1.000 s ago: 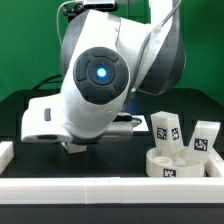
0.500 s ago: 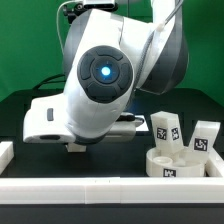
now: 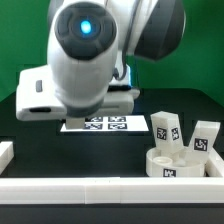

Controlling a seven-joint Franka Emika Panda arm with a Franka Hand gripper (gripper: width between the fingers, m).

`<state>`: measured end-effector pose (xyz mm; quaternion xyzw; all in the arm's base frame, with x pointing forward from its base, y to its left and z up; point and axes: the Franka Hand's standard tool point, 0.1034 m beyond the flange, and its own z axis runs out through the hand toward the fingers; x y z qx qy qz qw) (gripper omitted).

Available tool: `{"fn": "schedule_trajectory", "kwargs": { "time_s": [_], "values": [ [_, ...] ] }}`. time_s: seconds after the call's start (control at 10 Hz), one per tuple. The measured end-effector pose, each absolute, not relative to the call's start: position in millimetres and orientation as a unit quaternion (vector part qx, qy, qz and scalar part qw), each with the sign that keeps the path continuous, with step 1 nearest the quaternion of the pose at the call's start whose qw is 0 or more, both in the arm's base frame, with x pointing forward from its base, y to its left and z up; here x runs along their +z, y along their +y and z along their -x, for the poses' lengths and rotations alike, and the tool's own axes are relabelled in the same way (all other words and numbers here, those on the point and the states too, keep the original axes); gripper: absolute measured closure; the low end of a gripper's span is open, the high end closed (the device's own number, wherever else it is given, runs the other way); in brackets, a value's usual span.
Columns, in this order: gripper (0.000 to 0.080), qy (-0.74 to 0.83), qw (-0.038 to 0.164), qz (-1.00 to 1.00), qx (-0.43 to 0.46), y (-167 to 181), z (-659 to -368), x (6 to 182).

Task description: Assemble stool

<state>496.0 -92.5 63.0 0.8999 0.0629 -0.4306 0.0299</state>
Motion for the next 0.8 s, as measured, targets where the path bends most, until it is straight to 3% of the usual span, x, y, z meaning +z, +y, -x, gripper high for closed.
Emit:
{"fn": "schedule_trajectory", "kwargs": {
  "time_s": [0.2,0.6,0.7,0.8],
  "values": [
    [0.0463,0.075,0.029,-0.911,-0.405,-82.8,-510.8,88.2],
    [0.0463,0.077,0.033,-0.921,-0.381,-87.4,-517.0,80.8],
    [0.0463,0.082,0.036,-0.939,-0.332,-87.6,-528.9,79.5],
    [0.0463,0.078,0.028,-0.945,-0.317,-78.2,-527.7,89.2]
  ]
}}
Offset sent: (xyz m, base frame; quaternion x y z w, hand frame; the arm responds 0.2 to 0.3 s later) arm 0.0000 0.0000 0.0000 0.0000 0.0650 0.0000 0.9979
